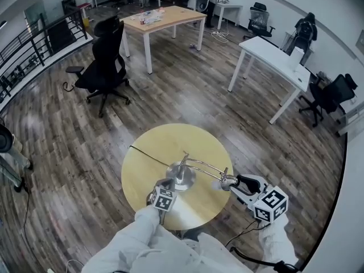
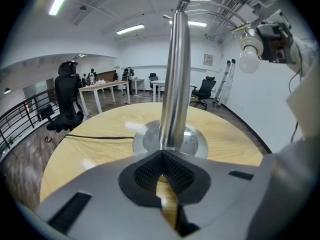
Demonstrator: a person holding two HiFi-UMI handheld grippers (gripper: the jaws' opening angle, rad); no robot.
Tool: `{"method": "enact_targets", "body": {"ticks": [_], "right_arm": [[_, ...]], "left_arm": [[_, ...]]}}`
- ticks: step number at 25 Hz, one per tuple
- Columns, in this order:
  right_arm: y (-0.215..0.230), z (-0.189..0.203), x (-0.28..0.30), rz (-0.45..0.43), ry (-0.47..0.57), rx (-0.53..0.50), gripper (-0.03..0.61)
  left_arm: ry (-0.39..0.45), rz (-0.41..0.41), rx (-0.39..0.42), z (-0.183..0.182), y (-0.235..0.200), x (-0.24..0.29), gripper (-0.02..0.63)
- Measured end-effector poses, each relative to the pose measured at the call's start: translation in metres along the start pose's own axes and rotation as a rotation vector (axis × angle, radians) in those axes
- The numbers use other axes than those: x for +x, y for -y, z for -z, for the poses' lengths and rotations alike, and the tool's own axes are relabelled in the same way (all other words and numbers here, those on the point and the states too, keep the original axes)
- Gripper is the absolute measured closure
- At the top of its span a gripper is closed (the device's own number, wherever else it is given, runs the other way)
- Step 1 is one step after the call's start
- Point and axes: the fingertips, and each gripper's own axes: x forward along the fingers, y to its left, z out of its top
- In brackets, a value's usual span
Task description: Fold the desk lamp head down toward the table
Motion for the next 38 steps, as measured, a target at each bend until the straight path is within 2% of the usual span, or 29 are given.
{"method": "enact_targets", "body": {"ticks": [8, 15, 21, 26, 38], "right_arm": [[0.006, 0.081, 0.052, 0.013, -0.049, 0.141, 0.396], [0.004, 0.118, 0.101, 0.017, -0.031, 0.241, 0.388], [0.001, 0.126, 0.124, 0.012, -0.022, 0.28, 0.38], [0.0, 0.128, 0.138, 0.001, -0.03, 0.286, 0.38], [0.003, 0.127, 0.135, -0.007, -0.006, 0.267, 0.38]], "left_arm": [[-0.013, 0.003, -0.005, -0.002, 0.002, 0.002, 0.614], [-0.015, 0.002, 0.014, -0.002, 0.004, 0.002, 0.615], [-0.015, -0.005, 0.036, -0.004, 0.004, 0.001, 0.614], [-0.007, -0.001, 0.016, -0.003, -0.001, 0.003, 0.614], [-0.01, -0.013, 0.013, -0.005, 0.0, 0.005, 0.614]]}}
